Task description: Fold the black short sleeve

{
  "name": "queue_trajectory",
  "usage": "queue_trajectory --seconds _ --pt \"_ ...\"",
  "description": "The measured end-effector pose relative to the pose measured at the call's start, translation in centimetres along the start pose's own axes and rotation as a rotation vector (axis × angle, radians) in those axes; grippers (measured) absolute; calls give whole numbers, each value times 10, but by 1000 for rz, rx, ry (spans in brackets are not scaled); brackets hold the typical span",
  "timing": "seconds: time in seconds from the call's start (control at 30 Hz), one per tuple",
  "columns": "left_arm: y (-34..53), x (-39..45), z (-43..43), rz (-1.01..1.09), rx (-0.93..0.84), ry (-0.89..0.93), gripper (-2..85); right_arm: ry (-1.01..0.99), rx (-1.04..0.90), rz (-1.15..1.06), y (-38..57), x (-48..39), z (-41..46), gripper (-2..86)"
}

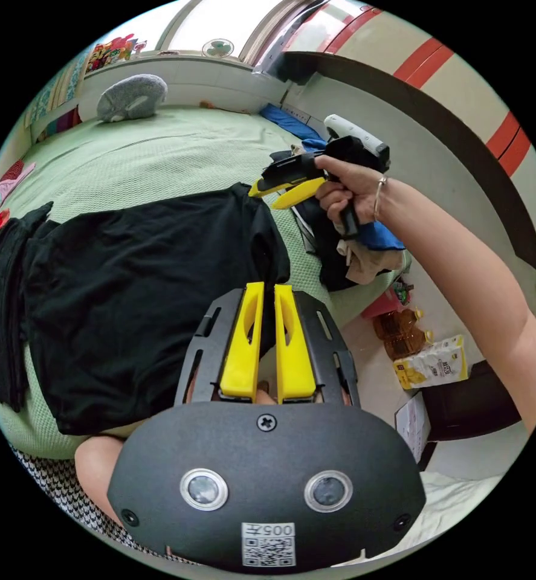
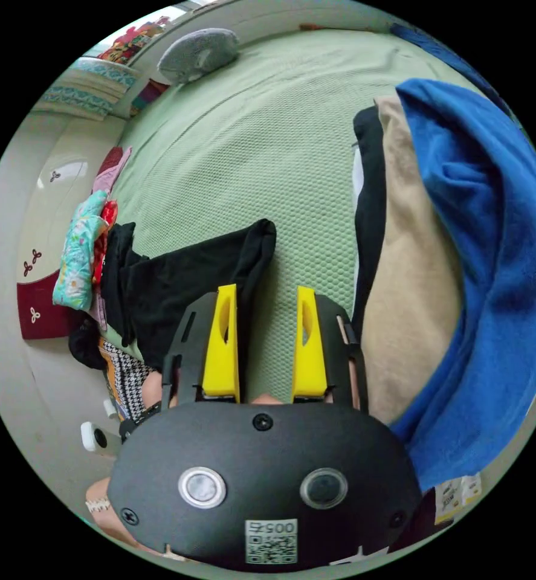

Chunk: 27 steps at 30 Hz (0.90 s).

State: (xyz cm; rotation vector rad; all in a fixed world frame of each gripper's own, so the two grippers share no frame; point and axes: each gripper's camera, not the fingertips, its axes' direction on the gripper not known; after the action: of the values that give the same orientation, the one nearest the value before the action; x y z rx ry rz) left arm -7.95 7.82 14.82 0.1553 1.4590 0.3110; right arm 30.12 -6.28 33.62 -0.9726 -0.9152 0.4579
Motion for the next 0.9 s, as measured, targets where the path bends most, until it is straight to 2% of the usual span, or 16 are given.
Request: queue_trajectory --seconds 0.13,0.27,0.43,0.53,0.67,0.9 --pt "2 -2 -7 1 -2 20 48 -33 1 -5 -24 -12 16 117" --pt "2 0 -18 -6 9 39 47 95 27 12 -38 -33 21 47" --pt "0 21 -31 52 22 69 47 257 66 -122 -38 -66 4 38" --pt "-3 39 -39 84 30 106 46 277 92 -103 -36 -71 -16 36" --pt "-8 58 -56 127 56 126 46 433 130 -91 -27 -78 -42 33" --pt "-2 45 -86 118 44 47 46 455 171 -73 -19 -102 -43 18"
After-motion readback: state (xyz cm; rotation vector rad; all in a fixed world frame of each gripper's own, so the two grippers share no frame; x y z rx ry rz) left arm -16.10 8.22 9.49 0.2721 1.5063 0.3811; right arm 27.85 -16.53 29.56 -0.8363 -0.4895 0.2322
